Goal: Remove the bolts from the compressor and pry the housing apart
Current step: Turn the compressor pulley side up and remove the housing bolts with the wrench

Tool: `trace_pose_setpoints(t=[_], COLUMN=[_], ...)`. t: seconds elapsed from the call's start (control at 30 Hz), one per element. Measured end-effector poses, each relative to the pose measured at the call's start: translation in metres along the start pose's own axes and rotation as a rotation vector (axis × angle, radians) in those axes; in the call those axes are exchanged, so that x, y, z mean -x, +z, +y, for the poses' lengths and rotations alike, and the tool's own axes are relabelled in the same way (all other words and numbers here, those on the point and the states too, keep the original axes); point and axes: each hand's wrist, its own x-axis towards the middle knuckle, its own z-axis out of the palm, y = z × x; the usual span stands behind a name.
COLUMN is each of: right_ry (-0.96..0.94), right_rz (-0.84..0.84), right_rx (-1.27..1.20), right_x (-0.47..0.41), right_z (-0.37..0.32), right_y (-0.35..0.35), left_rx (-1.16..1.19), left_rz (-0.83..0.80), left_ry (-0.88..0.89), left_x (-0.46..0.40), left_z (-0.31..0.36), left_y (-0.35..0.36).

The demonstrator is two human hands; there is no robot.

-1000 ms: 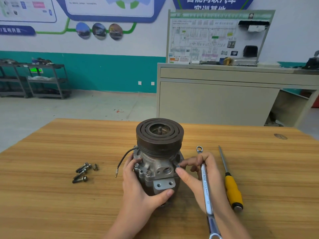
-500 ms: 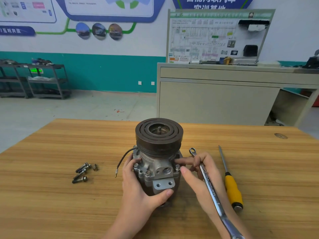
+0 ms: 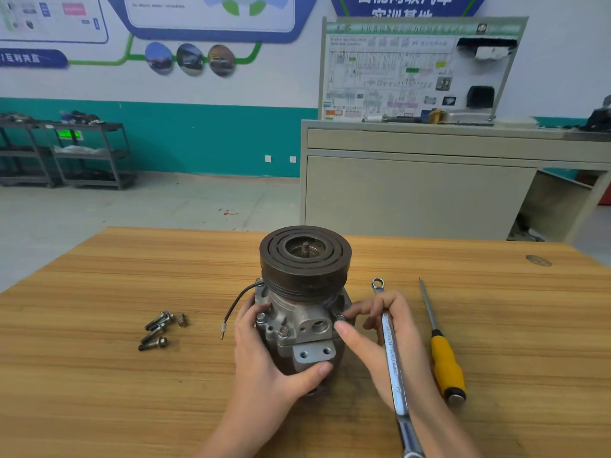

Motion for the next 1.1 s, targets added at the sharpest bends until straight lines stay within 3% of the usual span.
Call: trace_pose_setpoints(t=[0.17, 1.1], right_ry=[0.009, -0.004], right_rz=[-0.052, 0.027], right_rx=[-0.024, 0.002], right_x=[0.0006, 0.0016], right_z=[0.0037, -0.0011], right_y=[-0.0034, 0.0031], left_rx=[-0.006, 0.001], left_rz=[0.001, 0.015], left_ry=[0.002, 0.025], left_x=[0.0005, -0.0005], left_z=[0.0006, -0.0026], left_y=[-0.0007, 0.0004])
